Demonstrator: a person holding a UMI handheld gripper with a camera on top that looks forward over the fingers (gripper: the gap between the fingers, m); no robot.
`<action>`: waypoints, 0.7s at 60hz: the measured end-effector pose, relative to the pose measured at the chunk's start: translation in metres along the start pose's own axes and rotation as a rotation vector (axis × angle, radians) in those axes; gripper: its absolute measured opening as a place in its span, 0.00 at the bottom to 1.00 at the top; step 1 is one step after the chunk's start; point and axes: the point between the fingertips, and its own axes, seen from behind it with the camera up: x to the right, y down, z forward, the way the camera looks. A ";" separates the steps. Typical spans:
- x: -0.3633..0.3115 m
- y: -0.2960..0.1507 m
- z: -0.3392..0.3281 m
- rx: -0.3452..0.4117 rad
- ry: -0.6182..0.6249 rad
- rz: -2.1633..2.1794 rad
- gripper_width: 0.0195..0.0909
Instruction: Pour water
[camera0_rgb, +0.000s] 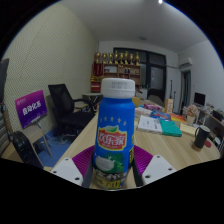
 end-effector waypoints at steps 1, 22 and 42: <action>0.000 0.000 0.000 0.000 -0.003 -0.003 0.58; 0.032 -0.141 -0.024 0.082 -0.242 0.340 0.45; 0.255 -0.179 0.006 0.061 -0.395 1.543 0.45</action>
